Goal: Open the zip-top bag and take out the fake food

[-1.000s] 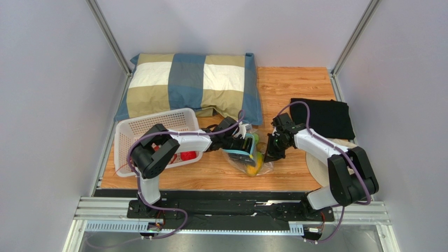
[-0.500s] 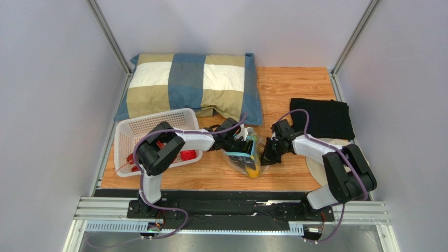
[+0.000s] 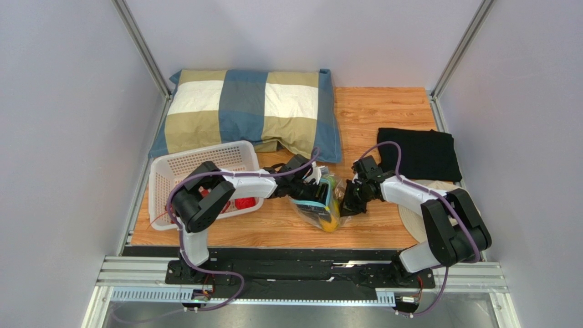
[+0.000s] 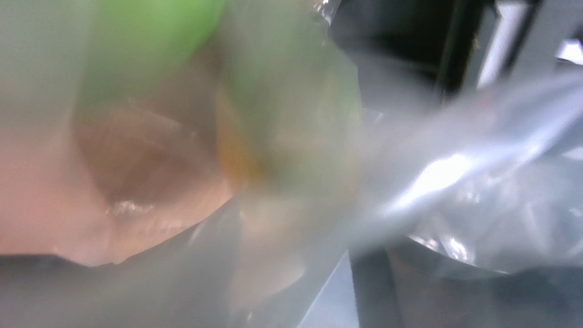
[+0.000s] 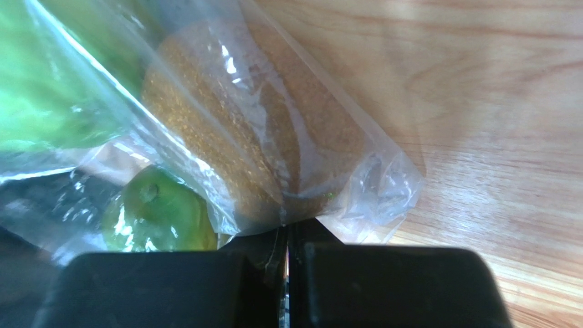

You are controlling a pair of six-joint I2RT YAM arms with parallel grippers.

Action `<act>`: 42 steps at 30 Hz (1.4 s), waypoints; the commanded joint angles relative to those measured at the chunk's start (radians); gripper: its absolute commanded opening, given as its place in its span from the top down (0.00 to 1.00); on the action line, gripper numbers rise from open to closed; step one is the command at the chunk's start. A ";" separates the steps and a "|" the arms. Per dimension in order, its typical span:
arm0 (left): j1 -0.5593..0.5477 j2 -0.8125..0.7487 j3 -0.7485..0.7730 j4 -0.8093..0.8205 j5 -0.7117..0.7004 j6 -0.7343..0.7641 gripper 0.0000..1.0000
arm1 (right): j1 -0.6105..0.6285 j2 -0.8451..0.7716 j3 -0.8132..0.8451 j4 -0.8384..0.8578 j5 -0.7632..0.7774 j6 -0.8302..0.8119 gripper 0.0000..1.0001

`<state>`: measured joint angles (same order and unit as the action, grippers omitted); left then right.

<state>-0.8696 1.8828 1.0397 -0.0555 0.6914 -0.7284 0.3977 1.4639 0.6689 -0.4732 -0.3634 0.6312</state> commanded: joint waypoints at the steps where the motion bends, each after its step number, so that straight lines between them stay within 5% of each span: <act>1: -0.008 -0.134 -0.009 -0.137 -0.127 0.081 1.00 | -0.043 0.030 0.008 -0.024 0.052 -0.064 1.00; 9: -0.008 -0.358 -0.030 -0.386 -0.303 0.144 1.00 | -0.099 -0.003 -0.015 -0.047 0.093 -0.094 1.00; 14: -0.008 -0.364 -0.076 -0.272 -0.244 0.124 1.00 | -0.097 -0.075 -0.006 -0.074 -0.044 -0.107 1.00; 18: -0.008 -0.283 -0.055 -0.152 -0.201 0.083 0.67 | -0.091 -0.164 -0.003 -0.108 -0.085 -0.079 0.99; 21: -0.009 -0.225 -0.009 -0.101 -0.220 0.089 0.54 | -0.092 -0.172 0.009 -0.111 -0.097 -0.080 0.98; 31: -0.014 -0.163 -0.036 0.124 -0.345 0.064 0.40 | -0.088 -0.067 -0.028 0.004 -0.198 -0.034 1.00; 42: -0.022 -0.008 0.029 0.143 -0.256 0.060 0.39 | -0.086 0.006 0.011 0.053 -0.235 -0.018 1.00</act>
<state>-0.8772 1.8431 1.0351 0.0723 0.4145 -0.6727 0.3054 1.4586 0.6430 -0.4816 -0.5625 0.5915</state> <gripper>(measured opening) 0.611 0.006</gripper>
